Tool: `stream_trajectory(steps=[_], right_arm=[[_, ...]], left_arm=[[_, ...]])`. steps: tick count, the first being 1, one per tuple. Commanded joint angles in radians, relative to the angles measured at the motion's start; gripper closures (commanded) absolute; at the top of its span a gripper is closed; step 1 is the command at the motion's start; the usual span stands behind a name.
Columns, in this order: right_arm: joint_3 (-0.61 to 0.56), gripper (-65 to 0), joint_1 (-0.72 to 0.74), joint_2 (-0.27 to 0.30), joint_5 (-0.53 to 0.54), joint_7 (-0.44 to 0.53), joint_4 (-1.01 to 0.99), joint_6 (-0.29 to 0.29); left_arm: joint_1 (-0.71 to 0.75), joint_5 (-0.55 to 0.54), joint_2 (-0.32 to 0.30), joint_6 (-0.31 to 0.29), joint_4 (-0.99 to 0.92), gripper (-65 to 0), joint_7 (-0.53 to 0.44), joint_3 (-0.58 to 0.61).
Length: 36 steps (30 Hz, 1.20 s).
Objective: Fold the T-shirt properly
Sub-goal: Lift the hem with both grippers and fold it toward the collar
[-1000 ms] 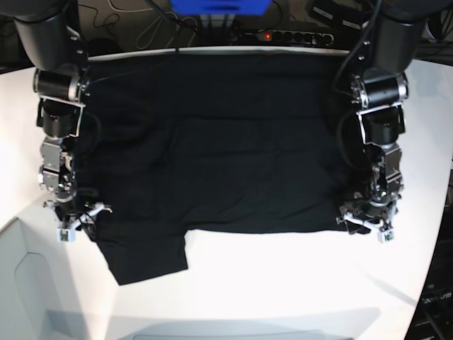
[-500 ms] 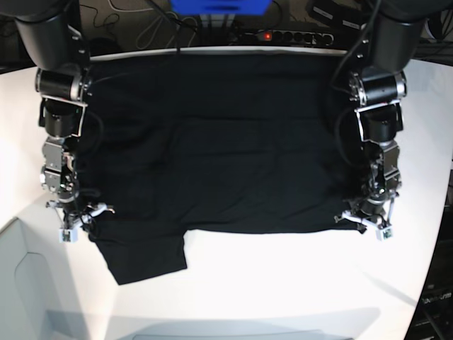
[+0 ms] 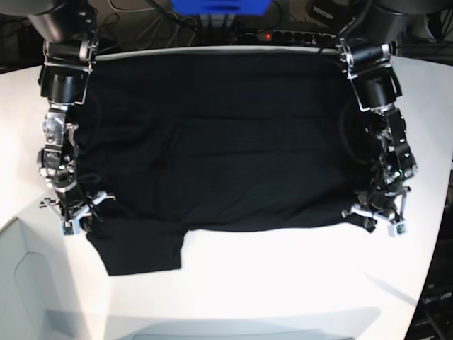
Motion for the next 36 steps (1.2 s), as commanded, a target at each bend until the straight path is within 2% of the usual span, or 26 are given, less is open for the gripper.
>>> stream_trajectory(steps=[1,9,16,24,30,36], right_arm=[[0.023,0.0,-0.004,0.014,0.007,0.023,0.057,0.003],[0.137,0.0,-0.174,-0.017,0.009,0.023,0.364,0.005],[0.163,0.0,-0.343,-0.044,0.009,0.024,0.541,0.005],[0.188,0.0,-0.475,-0.043,0.009,0.030,0.574,0.005],[0.238,0.0,-0.536,-0.043,0.009,0.032,0.574,0.005],[0.255,0.0,-0.574,-0.038,0.009,0.032,0.573,0.005]], left_arm=[[0.006,0.000,-0.017,0.000,0.052,0.0,-0.008,-0.016],[0.156,-0.002,0.023,-0.010,0.324,0.0,0.061,-0.105],[0.299,-0.033,0.063,-0.011,0.482,0.0,0.066,-0.161],[0.472,-0.206,0.058,-0.011,0.546,0.0,0.066,-0.260],[0.577,-0.251,0.059,-0.011,0.546,0.0,0.056,-0.277],[0.630,-0.249,0.064,-0.011,0.549,0.0,0.056,-0.277]])
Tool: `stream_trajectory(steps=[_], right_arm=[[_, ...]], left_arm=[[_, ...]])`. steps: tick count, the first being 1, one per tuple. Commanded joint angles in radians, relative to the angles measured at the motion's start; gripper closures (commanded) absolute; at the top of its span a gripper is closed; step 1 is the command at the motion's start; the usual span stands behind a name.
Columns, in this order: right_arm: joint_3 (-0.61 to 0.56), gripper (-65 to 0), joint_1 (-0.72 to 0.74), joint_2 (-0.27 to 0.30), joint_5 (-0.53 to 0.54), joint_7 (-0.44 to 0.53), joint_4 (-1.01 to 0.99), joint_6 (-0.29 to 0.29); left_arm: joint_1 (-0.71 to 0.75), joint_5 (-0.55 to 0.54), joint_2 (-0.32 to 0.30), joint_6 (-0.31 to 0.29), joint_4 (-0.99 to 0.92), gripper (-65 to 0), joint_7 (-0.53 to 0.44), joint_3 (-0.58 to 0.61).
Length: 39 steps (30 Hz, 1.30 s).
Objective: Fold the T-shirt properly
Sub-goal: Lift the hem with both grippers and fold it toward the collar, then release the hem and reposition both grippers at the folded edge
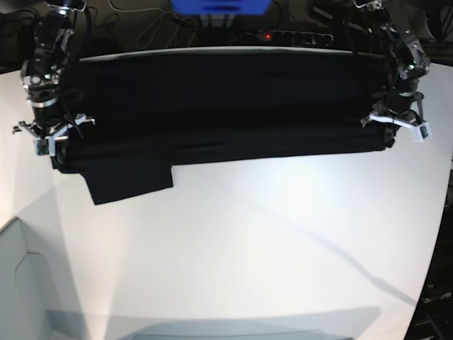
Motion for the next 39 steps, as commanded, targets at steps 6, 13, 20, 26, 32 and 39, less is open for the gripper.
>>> stream_trajectory(steps=[6,13,20,26,32,39], right_arm=[[0.009,0.0,-0.028,0.019,0.003,0.024,0.010,-0.008],[0.009,0.0,-0.051,0.021,-0.001,0.020,-0.014,-0.008],[0.006,0.0,-0.054,0.021,-0.001,0.016,-0.065,-0.008],[0.010,-20.1,-0.055,0.022,-0.002,0.016,-0.036,-0.008],[0.059,-35.3,-0.075,0.012,0.004,0.016,0.095,-0.007],[-0.019,-35.9,0.075,0.009,0.001,-0.043,0.067,-0.007]], left_arm=[[0.034,0.001,-0.014,0.006,0.010,0.0,-0.023,-0.009],[0.050,0.001,-0.012,0.006,0.007,0.0,-0.023,-0.009],[0.042,0.001,-0.012,0.006,-0.064,0.0,-0.023,-0.001],[0.047,0.001,-0.014,0.006,-0.073,-5.9,-0.014,-0.001],[0.051,0.001,-0.012,0.006,-0.062,-28.1,-0.014,-0.007],[0.051,0.001,-0.011,0.008,-0.062,-30.7,-0.014,-0.006]])
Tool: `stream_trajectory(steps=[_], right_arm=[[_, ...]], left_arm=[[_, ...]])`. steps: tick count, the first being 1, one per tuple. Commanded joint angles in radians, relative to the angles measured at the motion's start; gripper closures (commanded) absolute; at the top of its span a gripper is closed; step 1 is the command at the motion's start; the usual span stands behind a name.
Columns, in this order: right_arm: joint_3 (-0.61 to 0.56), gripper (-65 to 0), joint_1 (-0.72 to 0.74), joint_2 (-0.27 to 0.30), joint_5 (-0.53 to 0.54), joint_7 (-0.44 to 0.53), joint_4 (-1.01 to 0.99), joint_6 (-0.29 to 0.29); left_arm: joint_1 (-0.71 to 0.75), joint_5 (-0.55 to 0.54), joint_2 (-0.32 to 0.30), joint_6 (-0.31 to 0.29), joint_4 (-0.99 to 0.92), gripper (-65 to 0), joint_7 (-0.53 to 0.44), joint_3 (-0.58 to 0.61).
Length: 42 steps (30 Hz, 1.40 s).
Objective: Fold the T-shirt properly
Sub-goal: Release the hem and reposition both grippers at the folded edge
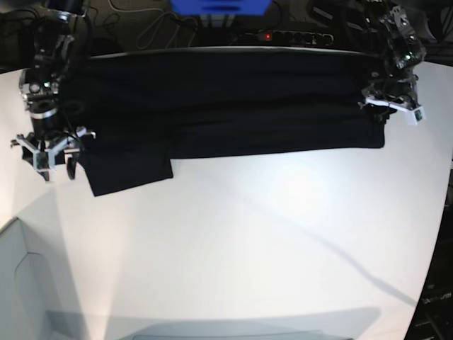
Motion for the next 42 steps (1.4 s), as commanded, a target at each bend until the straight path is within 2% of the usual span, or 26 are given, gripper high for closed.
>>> stream_trajectory(steps=[1,3,6,7,12,18,20,23,24,25,30,35,42], right_arm=[[-0.016,-35.9,0.042,0.018,0.001,-0.014,-0.006,-0.004],[-0.054,-35.9,0.109,0.021,0.001,-0.074,-0.061,0.005],[-0.091,-35.9,0.229,0.030,0.001,-0.169,-0.184,0.085],[-0.096,-35.9,0.255,0.032,0.001,-0.183,-0.218,0.093],[-0.117,-35.9,0.347,0.033,0.001,-0.192,-0.391,0.094],[-0.145,-33.9,0.346,0.033,0.001,-0.170,-0.457,0.094],[-0.159,-26.7,0.333,0.033,0.001,-0.169,-0.456,0.096],[-0.163,-8.5,0.330,0.029,0.001,-0.163,-0.445,0.096],[-0.160,-1.4,0.330,0.029,0.001,-0.164,-0.430,0.096],[-0.159,0.0,0.330,0.029,0.001,-0.170,-0.408,0.096],[-0.157,0.0,0.244,0.027,0.001,-0.172,-0.198,0.096],[-0.150,0.0,0.094,0.024,0.002,-0.173,0.078,0.096],[-0.008,0.0,-0.093,-0.102,0.006,-0.169,0.315,0.097]], left_arm=[[0.002,-0.008,-0.012,0.003,0.018,-30.7,-0.017,-0.006],[0.002,-0.008,-0.012,0.004,0.016,-30.7,-0.017,-0.006],[0.002,-0.008,-0.012,0.004,0.016,-30.7,-0.017,-0.006],[0.002,-0.008,-0.012,0.004,0.016,-30.7,-0.017,-0.007],[0.002,-0.008,-0.012,0.003,0.016,-30.7,-0.017,-0.007],[0.002,-0.008,-0.012,0.004,0.015,-30.7,-0.017,-0.007],[0.002,-0.008,-0.012,0.006,0.015,-30.7,-0.017,-0.007],[-0.003,-0.008,-0.012,0.006,0.016,-30.7,-0.017,-0.007],[-0.003,-0.008,-0.012,0.006,0.016,-30.7,-0.017,-0.007],[-0.004,-0.008,-0.012,0.006,0.015,-30.7,-0.017,-0.007],[-0.007,-0.008,-0.012,0.004,0.015,-30.7,-0.017,-0.007],[-0.004,-0.008,-0.013,0.004,0.016,-30.7,-0.017,-0.007],[-0.009,-0.008,-0.023,0.003,0.013,-30.7,-0.017,-0.007]])
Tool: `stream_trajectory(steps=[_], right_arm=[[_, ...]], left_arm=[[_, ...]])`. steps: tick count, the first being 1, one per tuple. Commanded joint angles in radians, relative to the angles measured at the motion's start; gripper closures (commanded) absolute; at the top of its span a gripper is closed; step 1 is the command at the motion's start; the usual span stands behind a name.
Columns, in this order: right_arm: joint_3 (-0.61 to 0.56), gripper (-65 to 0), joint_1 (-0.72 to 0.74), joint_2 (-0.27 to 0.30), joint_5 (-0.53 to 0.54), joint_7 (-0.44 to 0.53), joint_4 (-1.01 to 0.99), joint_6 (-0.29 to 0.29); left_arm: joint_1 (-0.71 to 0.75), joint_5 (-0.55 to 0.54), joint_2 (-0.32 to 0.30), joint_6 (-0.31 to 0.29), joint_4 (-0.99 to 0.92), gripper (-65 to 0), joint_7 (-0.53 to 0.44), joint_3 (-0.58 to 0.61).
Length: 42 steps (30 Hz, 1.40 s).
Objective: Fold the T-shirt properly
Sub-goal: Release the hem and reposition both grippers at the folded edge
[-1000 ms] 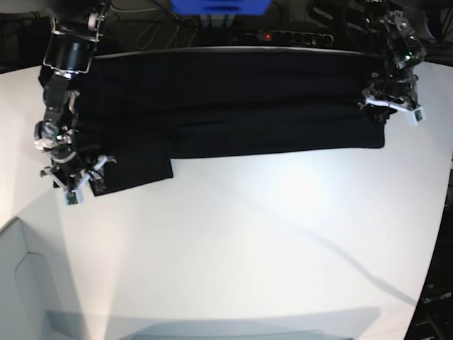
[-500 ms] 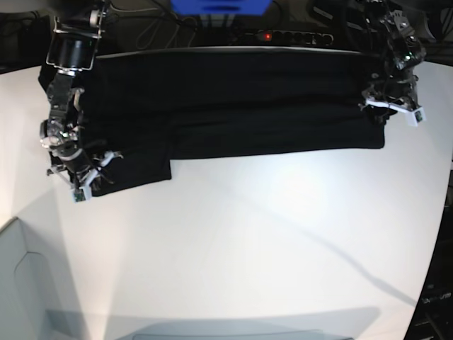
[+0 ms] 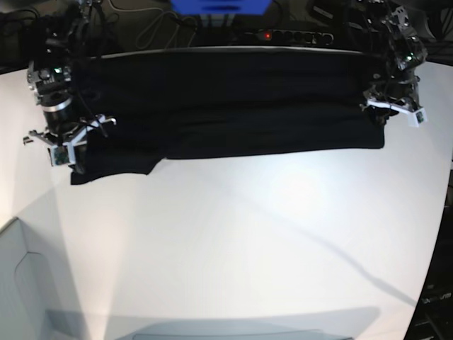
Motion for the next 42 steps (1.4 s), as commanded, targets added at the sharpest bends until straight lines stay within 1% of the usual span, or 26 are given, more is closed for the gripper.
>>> stream_trajectory(steps=[1,6,9,14,16,20,23,31,35,42], right_arm=[[0.012,0.0,-0.022,-0.009,0.012,0.025,0.031,-0.001],[0.071,0.0,-0.120,-0.067,0.012,0.027,0.046,-0.001],[0.104,0.0,-0.176,-0.098,0.012,0.040,0.046,-0.001],[0.140,0.0,-0.285,-0.164,0.012,0.171,0.046,-0.001],[0.155,0.0,-0.321,-0.188,0.012,0.214,0.046,-0.001],[0.178,0.0,-0.372,-0.227,0.012,0.241,0.046,-0.001],[0.195,0.0,-0.400,-0.236,0.012,0.240,0.046,-0.001],[0.207,0.0,-0.478,-0.236,0.012,0.240,0.046,-0.001],[0.241,0.0,-0.484,-0.236,0.012,0.240,0.045,-0.001],[0.259,0.0,-0.473,-0.233,0.012,0.240,0.045,-0.001]], left_arm=[[-0.003,-0.006,-0.016,-0.003,0.014,-30.7,-0.017,-0.006],[-0.025,0.000,-0.016,-0.003,0.009,-30.7,-0.017,-0.006],[-0.026,-0.006,-0.042,-0.003,0.006,-30.7,-0.017,0.000],[-0.037,-0.006,-0.043,-0.003,0.006,-30.7,-0.017,0.000],[-0.037,-0.006,-0.054,-0.004,0.006,-30.7,-0.017,0.002],[-0.038,-0.006,-0.062,-0.004,0.005,-30.7,-0.017,0.002],[-0.037,-0.006,-0.063,-0.004,0.006,-30.7,-0.017,0.002],[-0.031,-0.006,-0.063,-0.004,0.017,-30.7,-0.016,-0.004],[-0.026,-0.006,-0.063,-0.004,0.018,-30.7,-0.016,-0.006],[0.017,-0.006,-0.062,-0.004,0.026,-30.7,-0.016,-0.007]])
